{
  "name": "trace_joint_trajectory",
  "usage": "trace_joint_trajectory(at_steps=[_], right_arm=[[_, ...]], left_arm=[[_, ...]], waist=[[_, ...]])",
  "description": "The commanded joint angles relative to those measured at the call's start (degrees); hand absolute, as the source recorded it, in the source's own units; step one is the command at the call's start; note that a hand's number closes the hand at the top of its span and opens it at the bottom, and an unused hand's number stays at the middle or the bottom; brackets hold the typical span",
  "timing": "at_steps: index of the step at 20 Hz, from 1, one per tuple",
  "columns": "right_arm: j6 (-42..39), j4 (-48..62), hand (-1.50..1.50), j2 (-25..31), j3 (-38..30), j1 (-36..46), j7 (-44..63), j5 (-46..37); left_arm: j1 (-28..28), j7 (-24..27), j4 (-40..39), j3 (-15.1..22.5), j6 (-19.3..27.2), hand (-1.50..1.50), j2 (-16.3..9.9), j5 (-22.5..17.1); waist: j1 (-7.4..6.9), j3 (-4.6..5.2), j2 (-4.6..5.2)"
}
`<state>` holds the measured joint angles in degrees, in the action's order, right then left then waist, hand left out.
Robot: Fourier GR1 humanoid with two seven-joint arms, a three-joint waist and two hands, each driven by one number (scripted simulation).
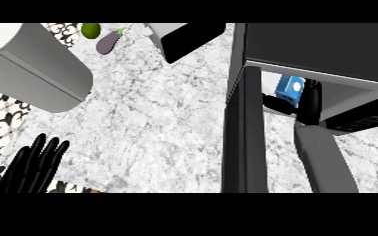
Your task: Pick up the milk, place it into the microwave and close the microwave
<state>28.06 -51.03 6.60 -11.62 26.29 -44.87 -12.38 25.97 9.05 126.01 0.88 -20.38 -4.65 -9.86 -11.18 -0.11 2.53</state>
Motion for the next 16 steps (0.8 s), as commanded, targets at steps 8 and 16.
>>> trace_joint_trajectory(at_steps=[8,16], right_arm=[[-4.4,23.2,-1.5,5.9,-3.0,22.5,17.1,-0.7],[-9.1,32.4,-1.5,8.1,-5.0,27.0,12.3,0.0]], left_arm=[[-1.0,-1.7,0.4,4.2,2.8,-1.5,2.6,4.9],[-1.0,-2.5,0.5,7.6,4.3,-1.5,4.3,8.2]], waist=[[1.87,-0.25,0.55],[4.17,-0.28,0.19]])
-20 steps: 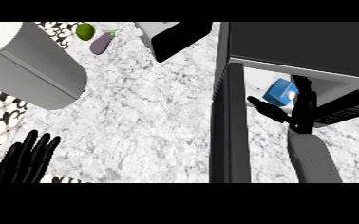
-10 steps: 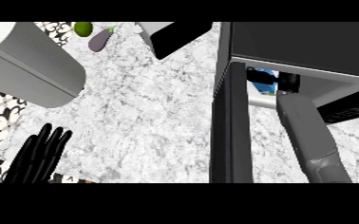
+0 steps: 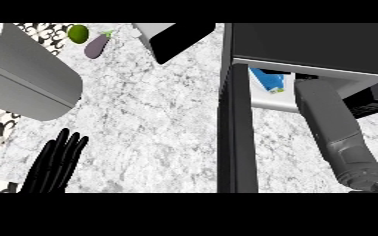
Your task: Pick up the milk, place it into the microwave and close the microwave
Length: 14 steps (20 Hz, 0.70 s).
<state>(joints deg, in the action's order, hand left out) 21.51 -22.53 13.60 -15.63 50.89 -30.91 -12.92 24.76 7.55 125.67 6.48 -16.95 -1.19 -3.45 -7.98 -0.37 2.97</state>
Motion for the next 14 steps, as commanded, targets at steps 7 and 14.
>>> trace_joint_trajectory(at_steps=[7,14], right_arm=[[-6.7,8.8,-1.5,1.7,-3.7,1.3,-8.2,2.6],[-7.0,12.4,-1.5,-1.3,-4.9,1.4,-12.0,3.2]], left_arm=[[0.5,0.7,-0.7,5.6,3.7,-1.5,1.2,3.4],[-1.0,-0.8,-2.3,7.7,3.5,-1.5,1.1,5.6]], waist=[[2.42,0.05,-0.66],[3.83,0.14,-1.27]])
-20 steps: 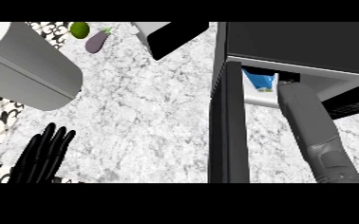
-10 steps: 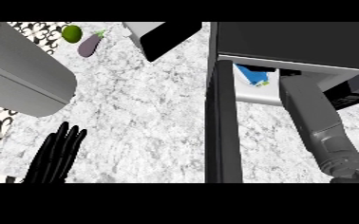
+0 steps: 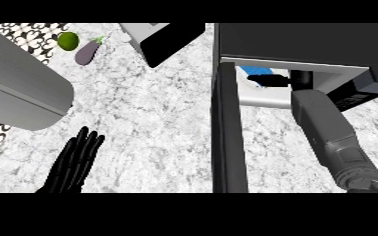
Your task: Pick up the milk, place it into the microwave and close the microwave
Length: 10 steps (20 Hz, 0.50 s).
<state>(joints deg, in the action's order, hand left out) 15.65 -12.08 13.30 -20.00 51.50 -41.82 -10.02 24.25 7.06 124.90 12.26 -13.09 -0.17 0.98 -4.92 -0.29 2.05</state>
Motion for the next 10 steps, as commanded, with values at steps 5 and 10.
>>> trace_joint_trajectory(at_steps=[5,10], right_arm=[[-9.7,2.7,-1.5,-0.5,-1.5,-2.1,-5.6,1.9],[-15.7,0.9,-1.5,-1.7,-1.1,-5.1,-7.1,2.9]], left_arm=[[-4.2,-2.3,-4.9,0.2,-1.4,-1.5,-0.5,-1.5],[-7.8,1.4,-12.7,-0.4,-3.3,-1.5,-2.3,-0.8]], waist=[[2.22,0.12,-0.77],[4.29,0.27,-1.71]])
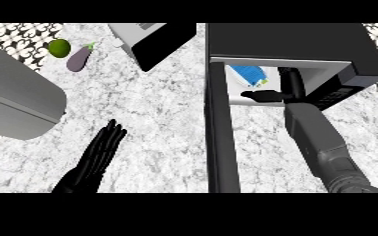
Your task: Pick up the milk, place it into the microwave and close the microwave
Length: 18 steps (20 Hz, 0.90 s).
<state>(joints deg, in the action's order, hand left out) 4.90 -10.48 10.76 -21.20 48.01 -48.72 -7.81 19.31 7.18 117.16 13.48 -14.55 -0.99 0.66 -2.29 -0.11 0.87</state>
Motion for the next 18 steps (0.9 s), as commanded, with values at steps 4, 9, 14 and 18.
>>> trace_joint_trajectory(at_steps=[4,9,14,18], right_arm=[[-4.1,-2.1,-1.5,-1.9,0.1,-6.3,-4.9,1.4],[-7.3,-5.3,-1.5,-0.9,1.8,-12.8,-8.0,1.0],[-10.3,-13.9,-1.5,-1.5,4.4,-19.4,-6.4,1.2],[-11.9,-21.4,-1.5,-1.9,6.1,-25.9,-4.7,1.6]], left_arm=[[-5.0,-4.5,-2.4,4.7,-2.9,1.5,-1.1,2.0],[-9.0,-1.7,-7.1,7.9,-2.2,1.5,-0.4,8.0],[-13.4,-5.3,-13.6,10.5,2.1,1.5,0.9,7.2],[-15.4,-1.9,-18.3,11.0,1.5,1.5,1.0,14.1]], waist=[[2.2,0.07,-0.78],[2.87,0.11,-1.04],[4.55,0.22,-1.46],[5.21,0.29,-1.65]])
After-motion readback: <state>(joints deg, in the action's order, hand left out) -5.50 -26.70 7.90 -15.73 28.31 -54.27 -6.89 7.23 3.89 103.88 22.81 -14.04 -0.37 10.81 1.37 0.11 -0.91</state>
